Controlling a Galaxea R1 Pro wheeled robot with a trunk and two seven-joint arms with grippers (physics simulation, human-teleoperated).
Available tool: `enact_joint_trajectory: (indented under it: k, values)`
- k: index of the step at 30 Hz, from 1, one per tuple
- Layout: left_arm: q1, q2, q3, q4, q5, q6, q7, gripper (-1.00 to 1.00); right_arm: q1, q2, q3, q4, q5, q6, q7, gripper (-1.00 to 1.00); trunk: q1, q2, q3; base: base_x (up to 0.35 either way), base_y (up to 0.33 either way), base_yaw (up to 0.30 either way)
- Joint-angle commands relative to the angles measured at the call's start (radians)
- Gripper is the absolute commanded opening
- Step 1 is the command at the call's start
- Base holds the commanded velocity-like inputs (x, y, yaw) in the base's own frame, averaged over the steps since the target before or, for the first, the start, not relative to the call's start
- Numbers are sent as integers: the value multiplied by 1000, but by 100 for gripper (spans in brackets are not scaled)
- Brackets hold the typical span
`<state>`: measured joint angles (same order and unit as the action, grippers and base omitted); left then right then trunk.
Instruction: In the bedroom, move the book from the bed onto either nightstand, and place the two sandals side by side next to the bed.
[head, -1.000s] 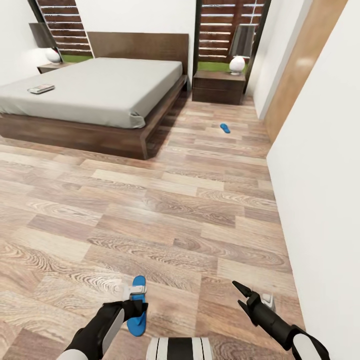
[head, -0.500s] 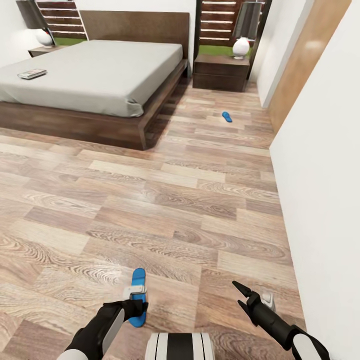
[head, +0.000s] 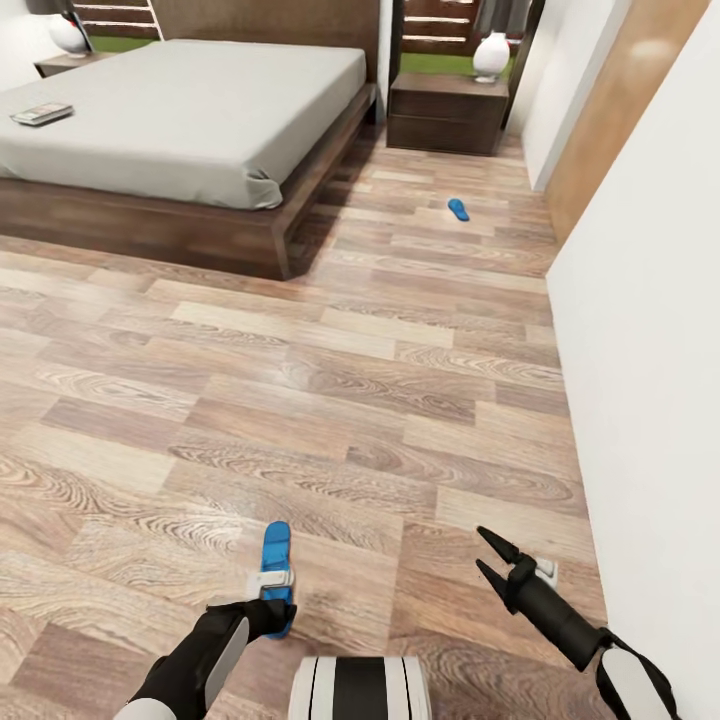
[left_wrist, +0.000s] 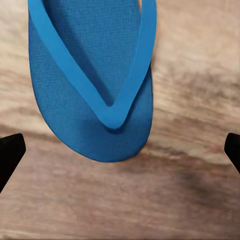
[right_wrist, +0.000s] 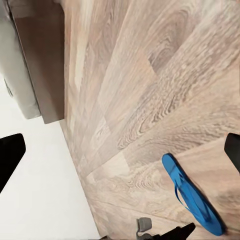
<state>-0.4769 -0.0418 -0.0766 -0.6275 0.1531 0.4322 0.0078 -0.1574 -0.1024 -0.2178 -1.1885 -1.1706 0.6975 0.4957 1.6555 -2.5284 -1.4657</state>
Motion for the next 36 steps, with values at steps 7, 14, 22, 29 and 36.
enact_joint_trajectory:
  k: [7,14,22,29,36]
  values:
    - [0,0,-2,-1,8,5,1,100,-1,-40,-5,-11,-79,66,79,100,3,-2,-28,0,0,0]
    - [0,0,-2,-2,8,5,1,100,0,-47,-6,-11,-88,73,98,100,6,-4,-55,0,0,0]
    - [0,1,-1,-3,8,5,1,100,0,-48,-5,-11,-87,73,99,100,7,-4,-63,0,0,0]
    - [0,2,0,-3,8,4,2,100,-1,-48,-5,-11,-87,73,99,100,7,-4,-63,134,0,0]
    - [0,2,0,-3,8,4,2,100,-1,-48,-5,-11,-87,73,99,100,7,-4,-63,57,0,0]
